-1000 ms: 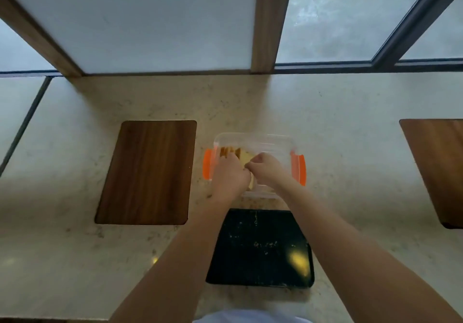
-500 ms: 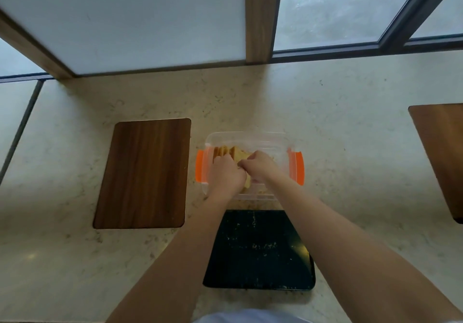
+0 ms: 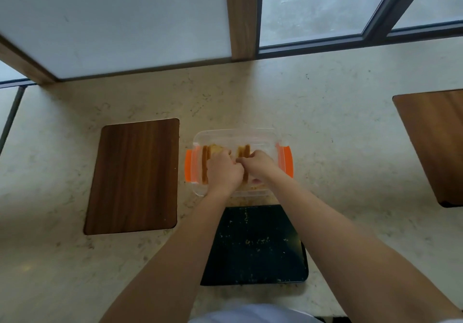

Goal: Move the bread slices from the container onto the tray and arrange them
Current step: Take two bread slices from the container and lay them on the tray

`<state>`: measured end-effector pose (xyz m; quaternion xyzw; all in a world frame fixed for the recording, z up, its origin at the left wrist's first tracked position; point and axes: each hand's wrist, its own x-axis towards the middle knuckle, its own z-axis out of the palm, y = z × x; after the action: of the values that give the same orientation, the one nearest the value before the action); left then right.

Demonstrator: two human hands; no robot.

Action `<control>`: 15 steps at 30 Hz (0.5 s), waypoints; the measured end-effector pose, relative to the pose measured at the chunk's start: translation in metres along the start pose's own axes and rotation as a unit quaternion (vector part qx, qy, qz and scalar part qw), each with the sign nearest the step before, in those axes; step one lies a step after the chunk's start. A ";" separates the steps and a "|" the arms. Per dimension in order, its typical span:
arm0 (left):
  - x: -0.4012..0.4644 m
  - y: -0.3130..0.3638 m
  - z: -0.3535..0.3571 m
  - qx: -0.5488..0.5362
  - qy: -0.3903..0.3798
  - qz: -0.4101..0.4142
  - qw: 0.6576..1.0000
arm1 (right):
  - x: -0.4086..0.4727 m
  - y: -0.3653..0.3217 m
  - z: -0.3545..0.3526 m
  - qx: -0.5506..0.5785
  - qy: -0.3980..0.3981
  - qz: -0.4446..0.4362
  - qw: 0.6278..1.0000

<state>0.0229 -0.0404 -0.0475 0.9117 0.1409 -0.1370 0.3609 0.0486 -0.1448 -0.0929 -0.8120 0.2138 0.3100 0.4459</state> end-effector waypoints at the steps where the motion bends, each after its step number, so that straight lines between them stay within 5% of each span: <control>1: 0.001 0.000 0.002 0.020 -0.016 0.000 1.000 | 0.000 0.001 -0.001 -0.002 -0.001 0.002 1.000; 7: 0.006 0.000 0.010 0.118 -0.098 0.005 0.988 | -0.005 0.000 -0.001 0.018 -0.017 -0.008 1.000; 15: 0.016 -0.011 0.009 0.074 -0.102 -0.029 0.992 | -0.010 0.002 -0.002 -0.016 -0.018 0.018 1.000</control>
<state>0.0329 -0.0363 -0.0661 0.9126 0.1194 -0.2498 0.3007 0.0411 -0.1463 -0.0867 -0.8093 0.2152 0.3358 0.4314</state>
